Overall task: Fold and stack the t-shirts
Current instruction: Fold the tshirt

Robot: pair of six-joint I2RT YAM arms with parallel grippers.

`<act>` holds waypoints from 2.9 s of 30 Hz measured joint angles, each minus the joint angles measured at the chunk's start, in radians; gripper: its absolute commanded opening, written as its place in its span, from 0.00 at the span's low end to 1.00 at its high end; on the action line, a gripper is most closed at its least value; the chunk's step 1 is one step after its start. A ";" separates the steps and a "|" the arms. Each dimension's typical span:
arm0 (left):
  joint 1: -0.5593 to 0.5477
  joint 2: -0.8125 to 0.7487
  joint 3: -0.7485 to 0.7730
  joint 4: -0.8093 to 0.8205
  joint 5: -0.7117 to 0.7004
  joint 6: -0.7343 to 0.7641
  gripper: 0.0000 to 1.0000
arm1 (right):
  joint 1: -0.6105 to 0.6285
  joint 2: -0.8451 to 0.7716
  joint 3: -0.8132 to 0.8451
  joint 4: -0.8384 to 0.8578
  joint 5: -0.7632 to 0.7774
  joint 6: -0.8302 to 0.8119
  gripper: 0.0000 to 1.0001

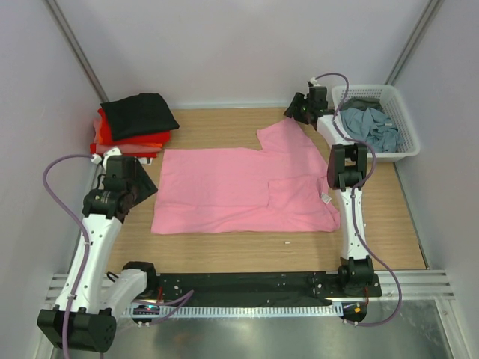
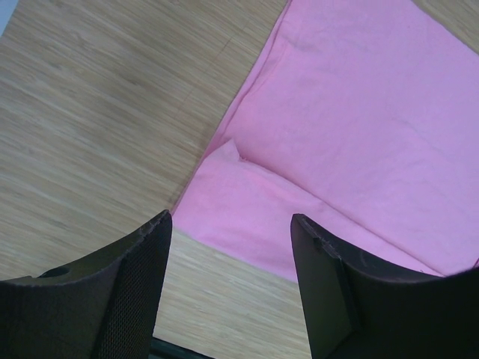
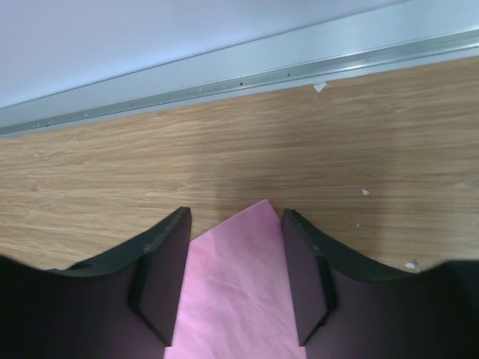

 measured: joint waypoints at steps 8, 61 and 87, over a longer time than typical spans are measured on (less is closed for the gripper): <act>0.026 0.000 -0.007 0.006 0.016 0.004 0.66 | 0.002 -0.019 -0.084 0.079 -0.004 -0.021 0.03; 0.005 0.794 0.319 0.198 -0.015 -0.138 0.60 | 0.290 -1.805 -1.727 -0.062 0.342 -0.005 0.01; -0.045 1.075 0.457 0.323 -0.126 -0.143 0.58 | 0.290 -1.801 -1.748 -0.074 0.312 0.013 0.01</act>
